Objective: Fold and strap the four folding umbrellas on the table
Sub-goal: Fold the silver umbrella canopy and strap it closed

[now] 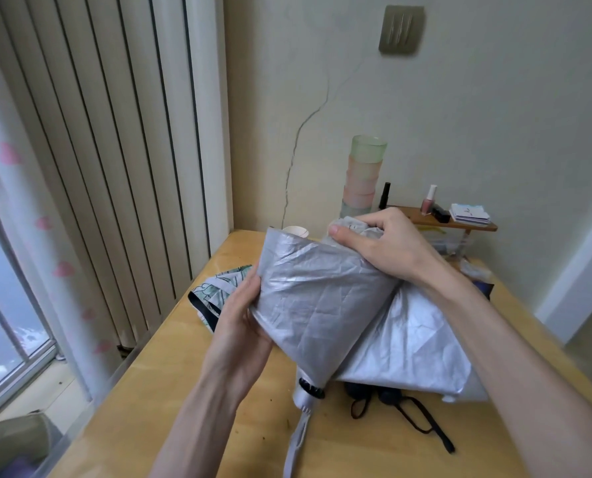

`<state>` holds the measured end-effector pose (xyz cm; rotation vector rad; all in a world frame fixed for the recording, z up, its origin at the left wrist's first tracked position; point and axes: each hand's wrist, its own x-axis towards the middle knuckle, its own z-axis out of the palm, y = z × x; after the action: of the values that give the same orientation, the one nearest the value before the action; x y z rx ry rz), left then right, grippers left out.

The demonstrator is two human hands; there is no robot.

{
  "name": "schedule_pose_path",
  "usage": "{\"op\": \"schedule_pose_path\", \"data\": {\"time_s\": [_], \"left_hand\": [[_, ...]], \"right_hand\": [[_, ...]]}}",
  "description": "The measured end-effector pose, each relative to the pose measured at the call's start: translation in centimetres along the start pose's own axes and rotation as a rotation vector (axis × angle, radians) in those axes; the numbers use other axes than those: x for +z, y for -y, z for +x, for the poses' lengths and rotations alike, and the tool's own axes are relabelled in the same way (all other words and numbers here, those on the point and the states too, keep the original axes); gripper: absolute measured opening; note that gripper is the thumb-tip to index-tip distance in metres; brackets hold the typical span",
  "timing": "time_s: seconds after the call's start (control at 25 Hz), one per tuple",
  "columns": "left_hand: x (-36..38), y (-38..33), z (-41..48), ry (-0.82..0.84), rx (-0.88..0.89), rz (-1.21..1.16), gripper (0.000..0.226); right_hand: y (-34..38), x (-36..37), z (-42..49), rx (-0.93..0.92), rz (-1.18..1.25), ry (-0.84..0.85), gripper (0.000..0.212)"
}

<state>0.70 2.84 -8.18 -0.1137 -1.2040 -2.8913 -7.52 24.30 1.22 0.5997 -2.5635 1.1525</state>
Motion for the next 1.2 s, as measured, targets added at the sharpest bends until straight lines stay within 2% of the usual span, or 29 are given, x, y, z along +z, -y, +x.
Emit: {"op": "schedule_pose_path", "data": {"time_s": [0.08, 0.2, 0.28, 0.36, 0.4, 0.44, 0.48, 0.52, 0.6, 0.68, 0.76, 0.88, 0.96, 1.04, 1.12, 1.2], "left_hand": [[-0.3, 0.6, 0.4, -0.063, 0.021, 0.114, 0.041], [-1.1, 1.9, 0.8, -0.209, 0.083, 0.279, 0.033], [-1.5, 2.5, 0.9, -0.326, 0.211, 0.390, 0.029], [-1.6, 2.7, 0.8, -0.508, 0.566, 0.666, 0.025], [-1.1, 2.7, 0.4, -0.527, 0.789, 0.818, 0.022], [-0.5, 3.1, -0.3, -0.457, 0.988, 0.945, 0.023], [0.5, 3.7, -1.1, -0.309, 1.057, 1.042, 0.030], [1.7, 4.2, -1.9, -0.144, 0.970, 1.130, 0.046], [3.3, 4.7, -2.6, 0.094, 0.631, 1.286, 0.089], [3.1, 4.7, -2.5, 0.148, 0.465, 1.217, 0.106], [2.4, 4.0, -2.2, 0.163, 0.378, 0.996, 0.099], [2.7, 3.6, -2.4, 0.181, 0.253, 0.865, 0.060], [2.7, 3.9, -2.2, 0.165, 0.244, 0.841, 0.043], [1.8, 4.5, -1.4, 0.062, 0.403, 0.986, 0.042], [1.3, 4.9, -0.9, -0.048, 0.513, 1.137, 0.055], [1.5, 5.4, -1.0, -0.139, 0.557, 1.161, 0.079]], "right_hand": [[0.1, 0.2, 0.0, -0.016, 0.026, -0.018, 0.086], [0.5, 0.6, -0.1, -0.026, 0.016, -0.083, 0.083], [0.9, 0.8, -0.2, -0.006, 0.024, -0.129, 0.077], [1.2, 0.4, -0.1, 0.053, 0.003, -0.202, 0.061], [1.4, 0.2, 0.0, 0.083, -0.024, -0.240, 0.056], [1.6, 0.0, 0.1, 0.106, -0.056, -0.264, 0.055], [1.9, -0.1, 0.2, 0.117, -0.093, -0.285, 0.054], [2.3, -0.2, 0.4, 0.121, -0.119, -0.301, 0.052], [3.1, -0.2, 0.6, 0.121, -0.127, -0.310, 0.053], [3.9, 0.1, 0.5, 0.102, -0.091, -0.284, 0.057], [4.7, 0.6, 0.1, 0.038, -0.072, -0.263, 0.059], [5.5, 1.0, -0.1, -0.010, -0.058, -0.269, 0.063], [5.8, 0.8, 0.0, -0.006, -0.085, -0.282, 0.064], [5.7, 0.6, 0.2, 0.011, -0.122, -0.309, 0.062], [5.6, 0.9, 0.4, 0.051, -0.150, -0.340, 0.061], [5.6, 1.4, 0.5, 0.092, -0.166, -0.358, 0.061]]}}
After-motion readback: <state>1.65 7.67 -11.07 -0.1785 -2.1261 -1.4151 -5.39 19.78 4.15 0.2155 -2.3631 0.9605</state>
